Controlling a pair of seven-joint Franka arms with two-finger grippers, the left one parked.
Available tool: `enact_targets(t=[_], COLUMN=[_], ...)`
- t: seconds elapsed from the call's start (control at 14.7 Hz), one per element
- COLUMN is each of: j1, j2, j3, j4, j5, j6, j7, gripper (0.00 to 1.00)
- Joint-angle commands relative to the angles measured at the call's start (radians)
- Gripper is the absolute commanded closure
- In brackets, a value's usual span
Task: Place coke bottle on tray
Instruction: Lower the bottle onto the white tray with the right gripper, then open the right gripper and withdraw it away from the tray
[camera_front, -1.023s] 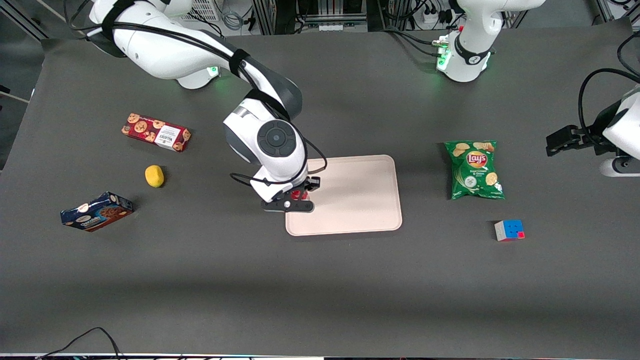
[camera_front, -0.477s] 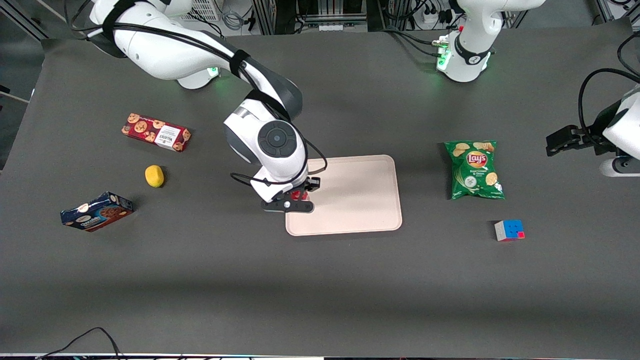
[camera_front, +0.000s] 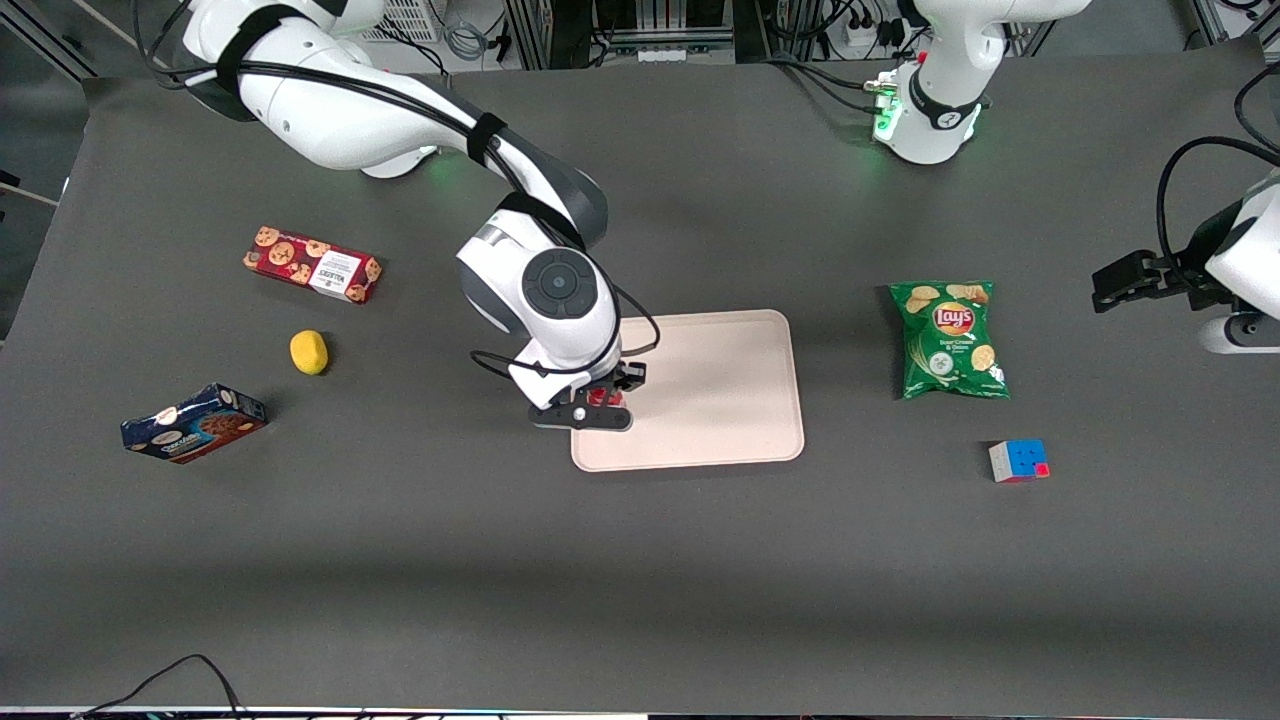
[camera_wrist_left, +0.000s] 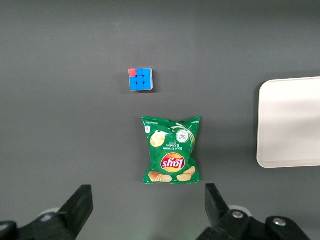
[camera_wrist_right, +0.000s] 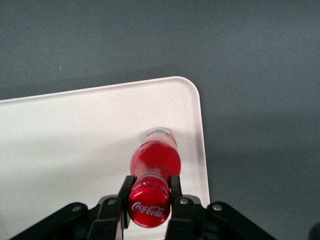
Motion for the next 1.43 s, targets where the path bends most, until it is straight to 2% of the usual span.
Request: enact_targets(t=[0.0,0.07,0.14,0.34,0.48,0.61,0.82,0.95,1.09,1.16,1.23,1.36], j1=[0.009,0.009,0.009,-0.009,-0.032,-0.075,-0.167,-0.193,-0.198,-0.198,-0.199,-0.201], j2=[-0.007,-0.007,-0.009,-0.03,-0.094,-0.183,-0.338,-0.474,-0.61,-0.665,-0.711,-0.804], j3=[-0.004,-0.004,-0.004,-0.004,0.001,0.001,-0.01,-0.065,-0.181,-0.239,-0.295,-0.363], j4=[-0.002,-0.005,-0.007,-0.005,-0.007,-0.033,-0.105,-0.197,-0.281,-0.323,-0.366,-0.464], j5=[-0.029,-0.03,-0.03,-0.018,-0.003,0.061,0.161,0.222,0.363,0.41,0.445,0.461], j6=[0.012,0.014,0.018,0.014,0.004,-0.014,-0.029,-0.028,-0.026,-0.028,-0.028,-0.02], j7=[0.035,0.035,0.037,0.035,0.028,0.011,-0.14,-0.208,-0.306,-0.419,-0.513,-0.628], gripper=[0.58,0.31,0.0,0.0,0.0,0.0,0.0,0.0,0.0,0.0,0.0,0.0])
